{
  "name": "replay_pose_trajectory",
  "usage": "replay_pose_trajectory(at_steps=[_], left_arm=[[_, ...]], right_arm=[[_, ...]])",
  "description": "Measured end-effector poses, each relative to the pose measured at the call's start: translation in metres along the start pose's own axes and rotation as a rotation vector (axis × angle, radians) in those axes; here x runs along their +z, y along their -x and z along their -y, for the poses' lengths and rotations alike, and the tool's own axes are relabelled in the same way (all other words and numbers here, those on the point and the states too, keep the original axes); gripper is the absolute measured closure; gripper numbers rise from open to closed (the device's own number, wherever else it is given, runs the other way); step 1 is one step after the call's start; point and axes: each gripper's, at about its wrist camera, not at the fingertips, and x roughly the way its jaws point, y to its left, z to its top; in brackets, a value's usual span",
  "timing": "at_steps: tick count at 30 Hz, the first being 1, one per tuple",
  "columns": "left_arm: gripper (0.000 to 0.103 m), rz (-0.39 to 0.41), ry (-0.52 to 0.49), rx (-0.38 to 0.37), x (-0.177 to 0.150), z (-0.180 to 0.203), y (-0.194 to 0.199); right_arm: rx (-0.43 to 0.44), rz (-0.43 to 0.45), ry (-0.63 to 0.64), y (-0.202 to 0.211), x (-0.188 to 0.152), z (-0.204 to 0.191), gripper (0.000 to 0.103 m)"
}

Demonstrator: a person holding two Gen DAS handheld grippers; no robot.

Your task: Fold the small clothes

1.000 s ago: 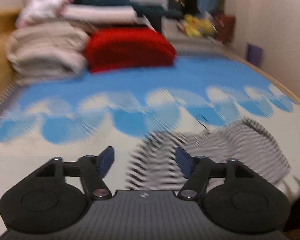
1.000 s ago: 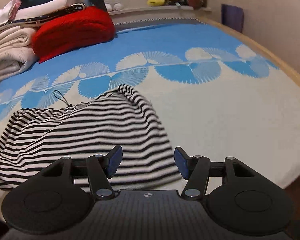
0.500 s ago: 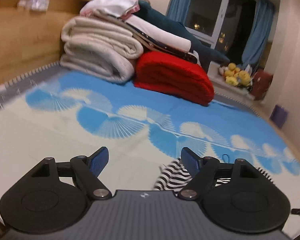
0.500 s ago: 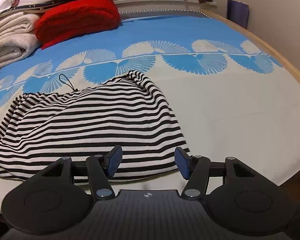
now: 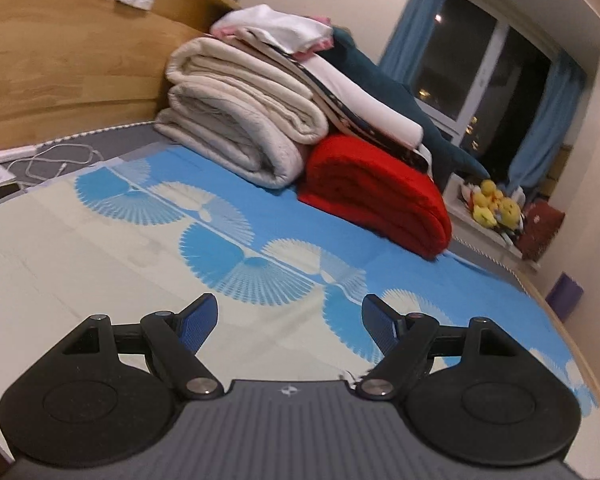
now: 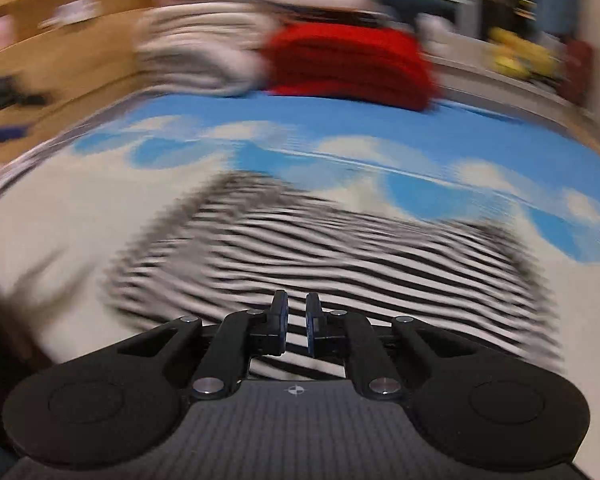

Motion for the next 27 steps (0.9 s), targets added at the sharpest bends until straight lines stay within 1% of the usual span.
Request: replay_pose_trajectory(at_steps=[2, 4, 5, 6, 7, 8, 9, 12, 13, 14, 15, 16, 17, 18, 20, 22, 25, 27], left_arm=[[0.02, 0.002, 0.031, 0.01, 0.003, -0.013, 0.003], [0.02, -0.002, 0.056, 0.019, 0.004, -0.024, 0.004], [0.02, -0.003, 0.065, 0.021, 0.005, -0.028, 0.004], [0.02, -0.003, 0.072, 0.024, 0.006, -0.033, 0.004], [0.02, -0.003, 0.078, 0.026, 0.006, -0.036, 0.006], [0.02, -0.002, 0.084, 0.027, 0.007, -0.04, 0.007], [0.02, -0.001, 0.09, 0.029, 0.008, -0.044, 0.007], [0.02, 0.001, 0.105, 0.036, 0.01, -0.054, 0.007], [0.02, 0.0, 0.11, 0.04, 0.01, -0.057, 0.006], [0.02, 0.0, 0.114, 0.043, 0.01, -0.06, 0.006], [0.02, -0.001, 0.118, 0.046, 0.011, -0.063, 0.006], [0.02, -0.001, 0.12, 0.049, 0.011, -0.066, 0.006], [0.02, 0.0, 0.121, 0.051, 0.012, -0.069, 0.005], [0.02, 0.001, 0.124, 0.054, 0.012, -0.072, 0.005], [0.02, -0.001, 0.135, 0.06, 0.013, -0.077, 0.004], [0.02, -0.004, 0.147, 0.065, 0.014, -0.081, 0.003], [0.02, -0.009, 0.157, 0.068, 0.014, -0.083, 0.003], [0.02, -0.009, 0.157, 0.066, 0.014, -0.082, 0.003]], right_arm=[[0.088, -0.012, 0.071, -0.022, 0.01, -0.041, 0.093], [0.14, -0.025, 0.166, -0.045, 0.016, -0.082, 0.086], [0.156, -0.037, 0.212, -0.056, 0.017, -0.099, 0.076], [0.166, -0.051, 0.252, -0.068, 0.017, -0.114, 0.07], [0.169, -0.067, 0.292, -0.081, 0.017, -0.128, 0.062], [0.165, -0.08, 0.324, -0.093, 0.017, -0.138, 0.058], [0.157, -0.099, 0.356, -0.106, 0.015, -0.146, 0.058], [0.119, -0.213, 0.451, -0.144, 0.006, -0.161, 0.058], [0.109, -0.234, 0.488, -0.154, 0.002, -0.163, 0.058], [0.108, -0.206, 0.521, -0.156, 0.0, -0.165, 0.059], [0.105, -0.196, 0.544, -0.157, 0.001, -0.168, 0.061], [0.101, -0.193, 0.549, -0.158, 0.004, -0.168, 0.067], [0.079, -0.194, 0.551, -0.16, 0.007, -0.168, 0.087], [0.063, -0.198, 0.547, -0.162, 0.009, -0.167, 0.092], [0.072, -0.2, 0.517, -0.163, 0.011, -0.163, 0.095], [0.064, -0.183, 0.531, -0.158, 0.011, -0.167, 0.097], [0.068, -0.115, 0.521, -0.144, 0.019, -0.174, 0.097], [0.056, -0.077, 0.488, -0.135, 0.029, -0.18, 0.098]])
